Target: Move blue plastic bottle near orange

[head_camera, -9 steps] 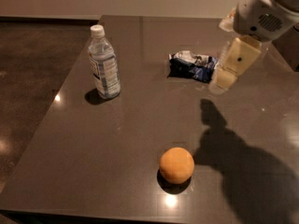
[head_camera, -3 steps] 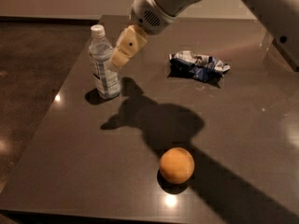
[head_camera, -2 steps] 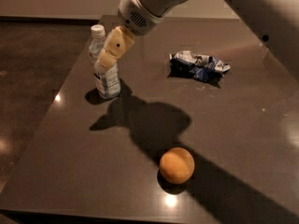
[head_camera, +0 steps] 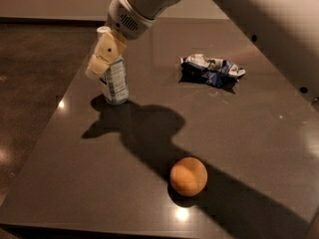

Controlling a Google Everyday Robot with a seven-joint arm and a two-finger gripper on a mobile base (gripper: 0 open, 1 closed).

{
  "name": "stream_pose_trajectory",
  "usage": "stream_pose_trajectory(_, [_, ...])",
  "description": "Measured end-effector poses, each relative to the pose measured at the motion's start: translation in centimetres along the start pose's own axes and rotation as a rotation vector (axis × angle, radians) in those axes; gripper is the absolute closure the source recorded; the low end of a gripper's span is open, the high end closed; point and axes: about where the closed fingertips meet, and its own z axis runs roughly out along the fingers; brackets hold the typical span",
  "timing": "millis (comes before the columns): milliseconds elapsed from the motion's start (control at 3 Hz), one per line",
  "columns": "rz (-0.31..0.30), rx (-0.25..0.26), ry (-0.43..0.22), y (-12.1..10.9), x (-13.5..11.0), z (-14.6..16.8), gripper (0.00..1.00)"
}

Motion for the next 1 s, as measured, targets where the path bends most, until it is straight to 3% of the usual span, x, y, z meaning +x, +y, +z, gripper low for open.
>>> stream_pose_trajectory(667, [0.027, -0.011, 0.019, -1.0, 1.7, 1.6, 0.0])
stream_pose_trajectory(1000, [0.041, -0.006, 0.019, -1.4, 2.4, 1.7, 0.18])
